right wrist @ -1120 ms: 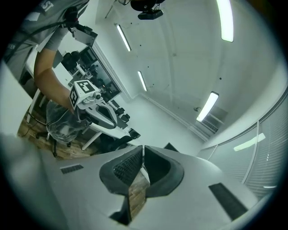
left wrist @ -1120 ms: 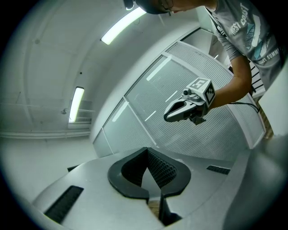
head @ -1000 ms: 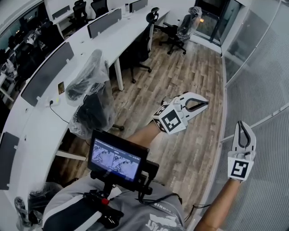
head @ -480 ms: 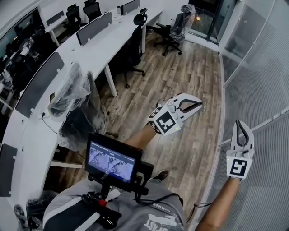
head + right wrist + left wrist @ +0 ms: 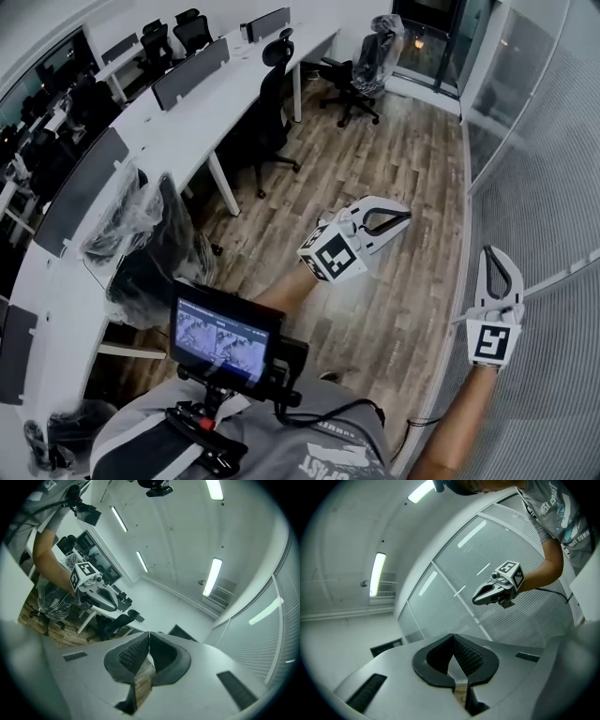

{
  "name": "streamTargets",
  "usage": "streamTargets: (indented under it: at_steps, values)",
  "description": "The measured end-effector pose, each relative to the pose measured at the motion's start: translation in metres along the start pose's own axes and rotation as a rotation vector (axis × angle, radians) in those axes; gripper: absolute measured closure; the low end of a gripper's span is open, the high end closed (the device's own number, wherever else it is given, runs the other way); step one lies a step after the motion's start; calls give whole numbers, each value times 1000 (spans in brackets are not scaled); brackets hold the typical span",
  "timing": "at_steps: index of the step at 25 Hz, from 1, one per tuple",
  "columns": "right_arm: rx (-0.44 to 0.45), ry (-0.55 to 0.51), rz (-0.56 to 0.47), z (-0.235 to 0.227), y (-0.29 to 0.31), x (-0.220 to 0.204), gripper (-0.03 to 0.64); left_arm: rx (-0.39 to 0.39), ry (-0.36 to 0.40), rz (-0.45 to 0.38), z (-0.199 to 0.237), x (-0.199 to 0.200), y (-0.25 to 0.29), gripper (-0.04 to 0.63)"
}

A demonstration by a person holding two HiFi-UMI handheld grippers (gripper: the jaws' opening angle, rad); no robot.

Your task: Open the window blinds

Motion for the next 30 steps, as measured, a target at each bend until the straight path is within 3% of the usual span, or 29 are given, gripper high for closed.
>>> streamTargets:
  at_steps: [7,12,23,30]
  values:
    - [2,56,15,-25,59,-46,618,-9,-11,24,36,-45,47,595]
    - [-2,42,37,-45,126,-73,618,-42,-27,8,79,-93,96,595]
    - [-64,20,49,-97,277,-76,618,-67,-25,-74,210,-172,160,595]
    - [-17,12,60,-96,345,-80,618,-36,-64,-72,259,-217,169,595]
Point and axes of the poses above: the fingertips, and each gripper's own axes: y forward along the fingers, z to its left, x out of its top, the point moved 2 cm from there along -y, backward along the fingers, and after that the axes turned 4 degrees about x, right-handed, at the moved point
